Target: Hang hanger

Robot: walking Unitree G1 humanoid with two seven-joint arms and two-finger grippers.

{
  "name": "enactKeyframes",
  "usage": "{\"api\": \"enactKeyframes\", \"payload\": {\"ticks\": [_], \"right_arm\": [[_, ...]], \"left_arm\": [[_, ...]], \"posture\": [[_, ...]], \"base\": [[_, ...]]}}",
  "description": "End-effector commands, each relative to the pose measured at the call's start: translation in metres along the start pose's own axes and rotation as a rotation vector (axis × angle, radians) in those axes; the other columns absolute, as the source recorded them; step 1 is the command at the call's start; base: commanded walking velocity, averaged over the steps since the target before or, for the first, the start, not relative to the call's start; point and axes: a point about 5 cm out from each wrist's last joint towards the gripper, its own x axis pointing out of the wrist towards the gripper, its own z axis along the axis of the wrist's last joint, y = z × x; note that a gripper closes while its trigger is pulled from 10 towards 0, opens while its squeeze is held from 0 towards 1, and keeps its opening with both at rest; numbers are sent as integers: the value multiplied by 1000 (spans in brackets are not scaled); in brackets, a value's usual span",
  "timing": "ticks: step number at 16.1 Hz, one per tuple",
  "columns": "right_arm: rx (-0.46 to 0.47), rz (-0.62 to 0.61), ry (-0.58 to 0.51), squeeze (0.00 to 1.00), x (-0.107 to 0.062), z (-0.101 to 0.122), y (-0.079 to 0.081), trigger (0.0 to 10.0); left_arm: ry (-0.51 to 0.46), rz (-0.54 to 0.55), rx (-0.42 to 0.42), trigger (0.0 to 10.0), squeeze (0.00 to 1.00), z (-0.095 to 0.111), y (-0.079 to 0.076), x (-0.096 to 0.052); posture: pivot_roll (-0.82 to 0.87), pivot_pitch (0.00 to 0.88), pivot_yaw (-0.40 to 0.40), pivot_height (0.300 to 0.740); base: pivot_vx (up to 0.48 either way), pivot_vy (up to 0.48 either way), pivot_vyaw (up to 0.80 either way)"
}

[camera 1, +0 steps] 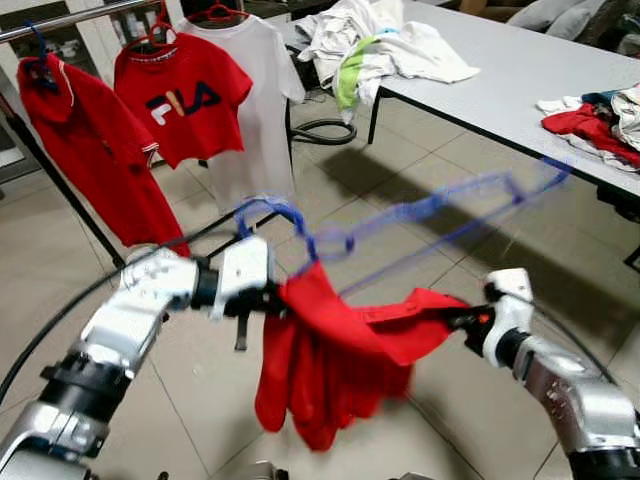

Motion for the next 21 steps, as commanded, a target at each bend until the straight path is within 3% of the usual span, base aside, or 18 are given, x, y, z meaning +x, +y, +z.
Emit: {"api": "enactKeyframes", "payload": {"ticks": [1,3,6,7,10,11,15,17,21], "right_arm": [[124,-57,-59,0,1,14,-7,0],[234,-103,-105,0,2,21,-14,0],[259,-112,-123,0,2,28,-16,0],[270,-110,-128,0,2,33,-15,0],[284,-134,-122,0,2,36,-19,0],[283,-140,-121,0,1,37,-21,0],[282,-133,-120,0,2,40,-20,0],[282,-126,-120,0,3,41,-18,0],[281,-90,-148,0,5,51,-8,0]], "left_arm": [[67,-41,41,0,0,-8,-9,2],[157,-55,40,0,0,-24,-18,5],[301,-56,17,0,0,-48,-28,5],[407,-17,-29,0,0,-68,-35,5],[530,66,-96,0,0,-90,-43,2],[597,179,-106,0,0,-98,-38,-3],[601,318,-99,0,0,-100,-30,-2],[635,290,-113,0,0,-103,-35,0],[804,264,-105,0,0,-119,-39,-7]], "posture": [[-74,0,59,740],[-74,1,53,740],[-74,2,49,740],[-76,2,48,740],[-77,3,48,740],[-77,2,45,740],[-78,1,45,740],[-77,0,44,740],[-79,0,46,740]], "base": [[0,0,0],[0,0,0],[0,0,0],[0,0,0],[0,0,0],[0,0,0],[0,0,0],[0,0,0],[0,0,0]]}}
